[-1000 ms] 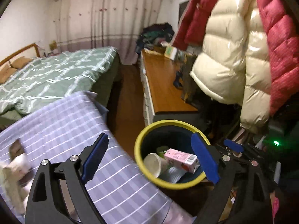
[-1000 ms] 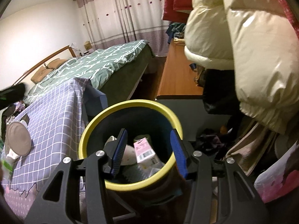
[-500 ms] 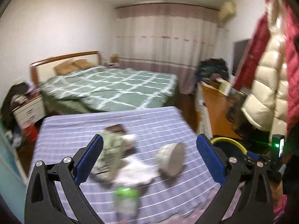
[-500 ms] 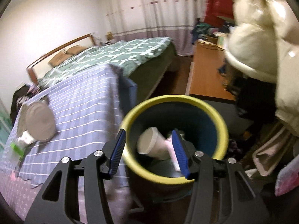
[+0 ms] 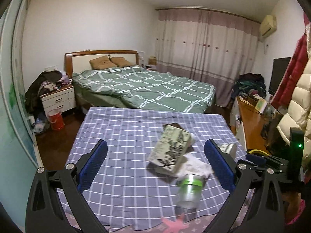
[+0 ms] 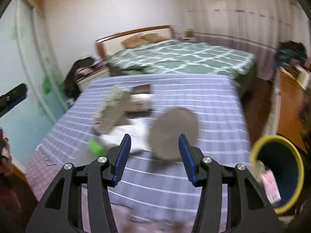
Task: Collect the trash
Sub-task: 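Move both tools back over the table toward the white tissue, then grasp the white tissue with the right gripper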
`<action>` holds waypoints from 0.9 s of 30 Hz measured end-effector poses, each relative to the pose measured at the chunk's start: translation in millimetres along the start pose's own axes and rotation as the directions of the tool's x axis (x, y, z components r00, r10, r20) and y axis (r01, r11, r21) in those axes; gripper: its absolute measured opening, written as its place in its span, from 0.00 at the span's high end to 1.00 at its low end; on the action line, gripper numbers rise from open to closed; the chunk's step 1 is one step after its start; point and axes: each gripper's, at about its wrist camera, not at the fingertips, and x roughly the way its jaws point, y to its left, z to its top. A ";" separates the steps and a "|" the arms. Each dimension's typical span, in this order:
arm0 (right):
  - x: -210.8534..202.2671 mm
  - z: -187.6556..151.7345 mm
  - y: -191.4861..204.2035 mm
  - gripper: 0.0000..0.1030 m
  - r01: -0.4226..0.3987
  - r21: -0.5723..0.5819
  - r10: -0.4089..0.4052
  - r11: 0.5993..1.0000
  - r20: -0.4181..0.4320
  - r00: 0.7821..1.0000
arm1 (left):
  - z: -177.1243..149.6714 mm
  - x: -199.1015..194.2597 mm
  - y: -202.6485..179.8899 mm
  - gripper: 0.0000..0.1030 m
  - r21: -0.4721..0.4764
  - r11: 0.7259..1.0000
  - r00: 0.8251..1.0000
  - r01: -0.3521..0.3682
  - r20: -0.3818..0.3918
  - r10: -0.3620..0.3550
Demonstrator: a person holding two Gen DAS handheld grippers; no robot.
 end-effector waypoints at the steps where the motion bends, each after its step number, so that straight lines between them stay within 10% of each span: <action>1: 8.3 5.5 10.4 0.52 -0.019 -0.020 0.019 1.000 -0.015 1.000 | -0.9 1.0 3.2 0.05 -0.004 1.000 1.000 -0.008 -0.001 0.008; 25: 156.9 24.5 39.0 0.59 -0.064 -0.137 0.005 0.988 -0.388 0.922 | -20.6 41.9 43.3 0.05 -0.079 0.996 0.997 -0.033 -0.069 0.027; 27: 155.7 24.8 39.6 0.74 -0.085 -0.134 0.026 0.987 -0.390 0.921 | -22.7 44.0 44.5 0.05 -0.081 0.996 0.997 -0.031 -0.074 0.025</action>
